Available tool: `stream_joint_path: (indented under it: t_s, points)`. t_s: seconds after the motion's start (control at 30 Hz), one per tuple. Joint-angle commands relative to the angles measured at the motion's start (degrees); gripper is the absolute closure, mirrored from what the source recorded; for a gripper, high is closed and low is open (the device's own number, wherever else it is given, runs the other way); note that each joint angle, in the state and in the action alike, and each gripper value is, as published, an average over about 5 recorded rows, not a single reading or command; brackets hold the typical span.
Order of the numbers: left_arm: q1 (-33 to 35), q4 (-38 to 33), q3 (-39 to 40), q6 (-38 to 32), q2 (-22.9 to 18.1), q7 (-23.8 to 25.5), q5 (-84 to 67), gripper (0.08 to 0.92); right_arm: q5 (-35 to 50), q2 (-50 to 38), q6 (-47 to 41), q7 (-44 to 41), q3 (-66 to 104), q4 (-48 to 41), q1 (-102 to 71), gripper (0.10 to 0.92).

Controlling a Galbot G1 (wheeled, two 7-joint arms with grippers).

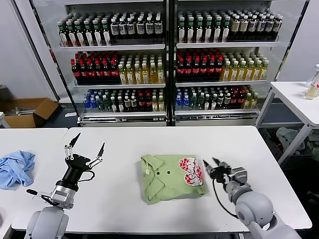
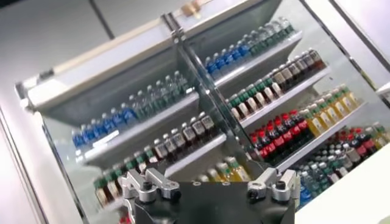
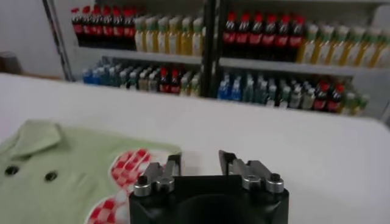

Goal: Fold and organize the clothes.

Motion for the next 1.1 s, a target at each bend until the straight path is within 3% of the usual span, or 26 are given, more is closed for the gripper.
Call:
stream_joint_path:
  t_s: [0.03, 0.23, 0.4, 0.63, 1.1]
  points:
    - [-1.9, 0.2, -0.2, 7.7, 0.2, 2.0, -14.9, 0.177, -5.5, -1.8, 3.5, 0.2, 11.8, 2.6, -0.4, 0.524]
    - [-1.1, -1.1, -0.2, 8.6, 0.1, 1.9, -14.7, 0.177, -17.2, -2.1, 12.5, -1.9, 14.5, -2.4, -0.7, 0.351]
    - [0.8, -4.0, -1.0, 8.5, 1.0, 2.4, -14.2, 0.177, -18.9, -0.4, 14.4, -3.3, 14.6, -3.9, -2.0, 0.226]
    - [1.1, -2.9, -0.5, 8.2, 0.9, -0.6, -13.4, 0.177, -19.7, 1.3, 15.2, -4.1, 12.4, -4.3, -2.9, 0.203]
    - [0.0, -1.5, 0.5, 5.9, 0.4, 0.1, -12.1, 0.177, -19.8, 1.1, 15.0, -4.2, 9.1, -4.6, -0.3, 0.203]
